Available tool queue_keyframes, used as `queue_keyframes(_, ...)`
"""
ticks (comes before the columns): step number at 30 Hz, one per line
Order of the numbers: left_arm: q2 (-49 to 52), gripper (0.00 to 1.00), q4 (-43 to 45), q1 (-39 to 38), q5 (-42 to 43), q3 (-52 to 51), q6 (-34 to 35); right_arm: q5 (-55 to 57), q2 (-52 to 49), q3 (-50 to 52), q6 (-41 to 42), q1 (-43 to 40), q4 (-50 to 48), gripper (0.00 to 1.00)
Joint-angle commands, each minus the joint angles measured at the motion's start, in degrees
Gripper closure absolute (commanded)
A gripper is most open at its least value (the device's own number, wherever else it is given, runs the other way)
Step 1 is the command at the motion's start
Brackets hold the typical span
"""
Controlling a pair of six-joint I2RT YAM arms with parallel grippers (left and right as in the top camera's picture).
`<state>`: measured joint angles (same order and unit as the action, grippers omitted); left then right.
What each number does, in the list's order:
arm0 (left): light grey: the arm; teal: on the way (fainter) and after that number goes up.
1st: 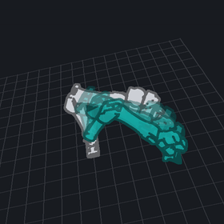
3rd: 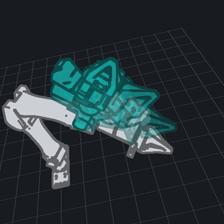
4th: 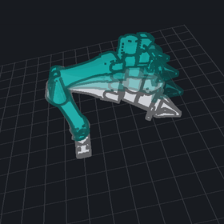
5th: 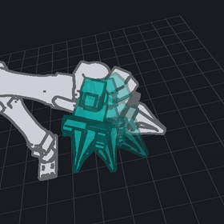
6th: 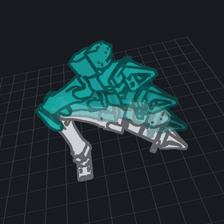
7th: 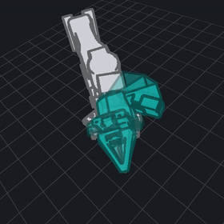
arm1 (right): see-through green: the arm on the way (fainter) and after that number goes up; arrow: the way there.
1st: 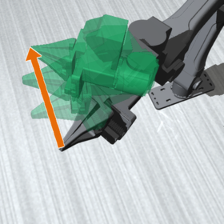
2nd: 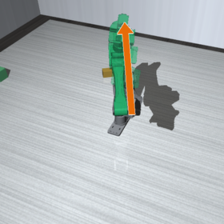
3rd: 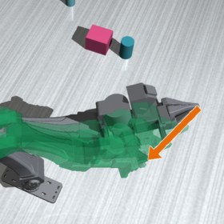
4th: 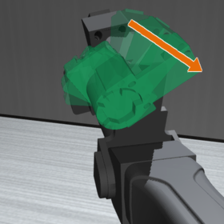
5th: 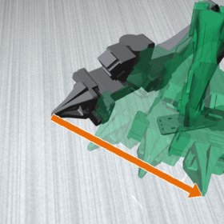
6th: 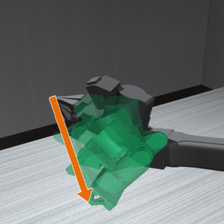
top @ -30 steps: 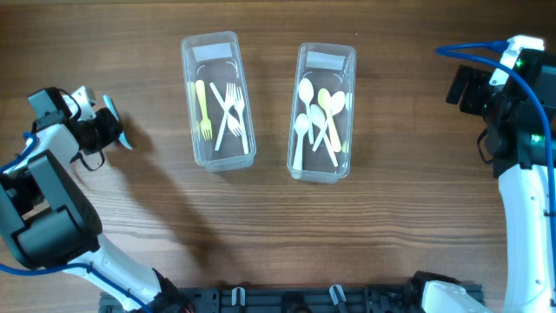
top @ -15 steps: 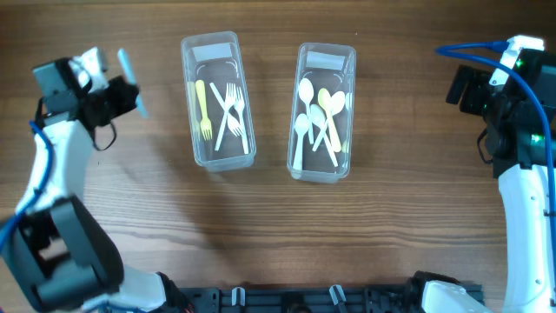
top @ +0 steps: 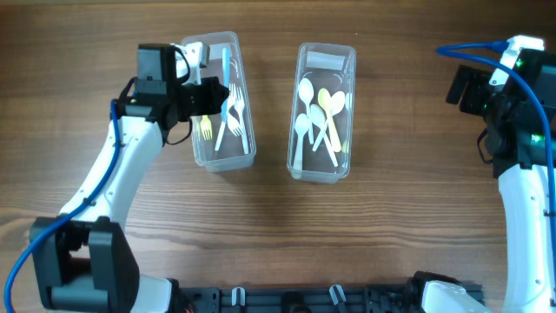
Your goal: Pack container
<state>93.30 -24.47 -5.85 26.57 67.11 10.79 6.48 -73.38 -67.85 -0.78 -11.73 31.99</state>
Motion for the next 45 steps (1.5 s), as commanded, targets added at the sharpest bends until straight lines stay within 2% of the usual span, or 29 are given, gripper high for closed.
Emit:
queue_keyframes(1,0.79,0.96,-0.39,0.00,-5.16,0.61,5.18,0.11,-0.26,-0.17,-0.63,0.02,-0.20,0.00)
queue_keyframes(4,0.85,0.95,-0.68,0.00,-7.13,0.61,5.31,0.11,-0.26,-0.17,-0.61,0.02,-0.20,0.00)
queue_keyframes(5,0.85,0.91,-0.68,0.00,-7.13,0.61,5.31,0.11,-0.26,-0.17,-0.61,0.02,-0.20,0.00)
queue_keyframes(6,0.85,0.81,-0.68,0.00,-7.13,0.61,5.31,0.11,-0.26,-0.17,-0.59,0.02,-0.20,0.00)
queue_keyframes(7,0.85,0.45,-0.59,0.00,-7.13,0.61,5.31,0.11,-0.26,-0.17,-0.61,0.02,-0.20,0.00)
queue_keyframes(8,0.85,0.18,-0.39,0.00,-7.13,0.63,5.31,0.11,-0.26,-0.17,-0.59,0.02,-0.20,0.00)
queue_keyframes(9,0.83,0.03,-0.13,0.00,-7.13,0.63,5.31,0.11,-0.26,-0.17,-0.61,0.02,-0.20,0.00)
queue_keyframes(10,0.83,0.01,0.72,0.00,-6.73,0.63,5.29,0.11,-0.26,-0.17,-0.59,0.02,-0.20,0.00)
queue_keyframes(15,0.09,0.01,5.46,0.20,-1.97,0.68,5.31,0.11,-0.26,-0.17,-0.61,0.02,-0.20,0.00)
queue_keyframes(19,-3.91,0.02,10.19,2.38,-2.54,0.68,3.48,0.11,-0.26,-0.17,-0.61,0.02,-0.20,0.00)
queue_keyframes(24,-9.35,0.00,7.41,8.48,-14.29,0.68,-1.79,0.11,-0.26,-0.17,-0.63,0.02,-0.20,0.00)
queue_keyframes(30,-10.67,0.00,6.62,14.10,-14.47,0.68,-1.75,0.11,-0.26,-0.17,-0.59,0.02,-0.20,0.00)
queue_keyframes(45,-10.67,0.00,6.62,14.38,-14.47,0.68,-1.75,0.11,-0.26,-0.17,-0.61,0.02,-0.20,0.00)
